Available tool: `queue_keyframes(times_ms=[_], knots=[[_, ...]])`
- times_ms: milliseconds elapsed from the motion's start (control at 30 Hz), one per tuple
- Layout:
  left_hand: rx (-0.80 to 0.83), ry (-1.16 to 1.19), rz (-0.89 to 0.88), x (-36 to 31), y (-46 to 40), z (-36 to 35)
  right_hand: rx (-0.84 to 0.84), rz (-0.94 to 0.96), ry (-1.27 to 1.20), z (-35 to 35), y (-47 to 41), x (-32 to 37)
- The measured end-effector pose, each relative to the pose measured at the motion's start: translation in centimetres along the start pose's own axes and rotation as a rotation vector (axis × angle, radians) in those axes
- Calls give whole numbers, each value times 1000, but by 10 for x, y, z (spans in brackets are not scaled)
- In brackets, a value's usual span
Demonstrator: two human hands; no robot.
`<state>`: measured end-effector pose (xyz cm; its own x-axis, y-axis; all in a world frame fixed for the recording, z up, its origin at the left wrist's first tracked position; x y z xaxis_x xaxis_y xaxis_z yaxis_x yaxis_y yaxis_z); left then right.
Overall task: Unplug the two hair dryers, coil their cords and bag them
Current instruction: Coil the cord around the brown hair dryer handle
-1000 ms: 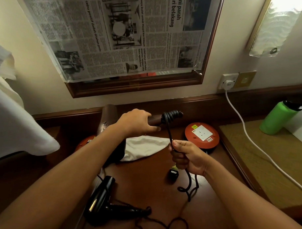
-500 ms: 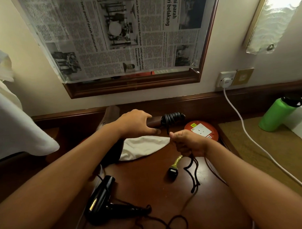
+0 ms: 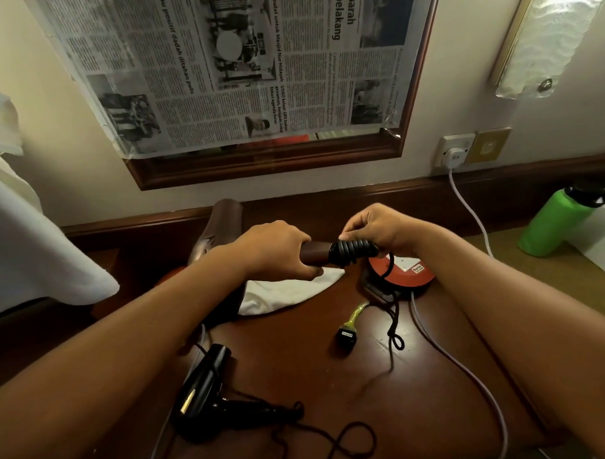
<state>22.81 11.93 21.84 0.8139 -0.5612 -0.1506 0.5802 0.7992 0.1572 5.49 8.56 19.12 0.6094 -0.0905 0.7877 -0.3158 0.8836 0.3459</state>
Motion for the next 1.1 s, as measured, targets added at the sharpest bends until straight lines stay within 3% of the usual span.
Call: queue_keyframes(times_ms=[267, 800, 1100], knots=[[-12, -181, 8, 4, -9, -3, -115, 138, 244, 8, 6, 41], [15, -94, 169, 23, -26, -23, -304, 219, 452, -24, 32, 51], [8, -72, 202, 33, -27, -14, -441, 256, 54, -42, 54, 34]])
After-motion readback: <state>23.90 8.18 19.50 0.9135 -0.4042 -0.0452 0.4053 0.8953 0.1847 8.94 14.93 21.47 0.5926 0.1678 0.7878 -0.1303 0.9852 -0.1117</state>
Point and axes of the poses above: each hand's wrist, its own y-axis away from the middle knuckle, its own z-axis out of the back of the hand, x = y × z, the point moved 5 cm from there along -y, towards the middle knuckle, and after that the axes turned 4 degrees about -z, right-handed, at the moved point
